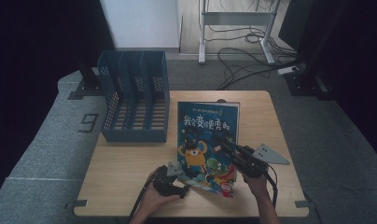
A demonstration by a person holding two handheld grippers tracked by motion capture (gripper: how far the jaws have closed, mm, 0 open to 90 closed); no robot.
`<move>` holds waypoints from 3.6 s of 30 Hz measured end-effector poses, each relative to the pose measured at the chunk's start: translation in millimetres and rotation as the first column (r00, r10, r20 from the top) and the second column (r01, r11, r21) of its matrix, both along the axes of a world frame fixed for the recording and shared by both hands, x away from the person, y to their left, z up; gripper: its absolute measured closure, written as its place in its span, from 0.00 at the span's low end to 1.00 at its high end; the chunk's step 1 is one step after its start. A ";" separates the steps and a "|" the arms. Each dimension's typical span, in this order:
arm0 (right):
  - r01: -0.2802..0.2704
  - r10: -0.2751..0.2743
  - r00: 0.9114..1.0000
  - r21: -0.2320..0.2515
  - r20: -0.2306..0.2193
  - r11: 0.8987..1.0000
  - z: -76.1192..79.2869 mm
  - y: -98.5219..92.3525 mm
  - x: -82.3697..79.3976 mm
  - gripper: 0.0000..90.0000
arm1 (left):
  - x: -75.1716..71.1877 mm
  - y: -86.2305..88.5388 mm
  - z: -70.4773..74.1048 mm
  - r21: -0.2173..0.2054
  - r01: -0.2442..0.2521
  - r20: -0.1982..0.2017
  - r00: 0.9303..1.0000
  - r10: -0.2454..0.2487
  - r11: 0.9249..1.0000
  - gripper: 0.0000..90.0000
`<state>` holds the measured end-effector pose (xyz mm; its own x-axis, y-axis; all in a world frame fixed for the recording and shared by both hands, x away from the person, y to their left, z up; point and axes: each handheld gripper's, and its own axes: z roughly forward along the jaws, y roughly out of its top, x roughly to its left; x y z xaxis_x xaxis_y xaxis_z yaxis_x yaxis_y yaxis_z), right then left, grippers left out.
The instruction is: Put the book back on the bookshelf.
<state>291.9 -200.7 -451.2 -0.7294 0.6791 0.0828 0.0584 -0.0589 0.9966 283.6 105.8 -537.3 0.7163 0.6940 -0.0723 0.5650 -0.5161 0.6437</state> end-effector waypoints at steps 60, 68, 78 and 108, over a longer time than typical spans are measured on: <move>0.001 0.000 0.999 -0.030 0.032 1.000 4.7 4.0 -4.7 0.87 | 24.8 -12.0 -1.6 0.041 -0.048 -0.015 0.999 0.049 0.998 0.17; -0.008 0.008 1.000 -0.017 0.020 1.000 2.7 2.4 -3.4 0.88 | 24.8 -12.5 -3.0 0.043 -0.057 0.004 0.998 0.057 0.997 0.17; -0.013 0.013 1.000 -0.001 0.010 1.000 0.3 -0.1 -1.6 0.88 | 19.6 -10.9 -3.5 0.029 -0.044 0.009 0.999 0.044 0.999 0.19; 0.003 -0.002 0.999 -0.035 0.032 0.999 0.9 1.4 -3.6 0.88 | 31.1 -15.9 -4.4 0.050 -0.077 0.026 0.997 0.076 0.996 0.18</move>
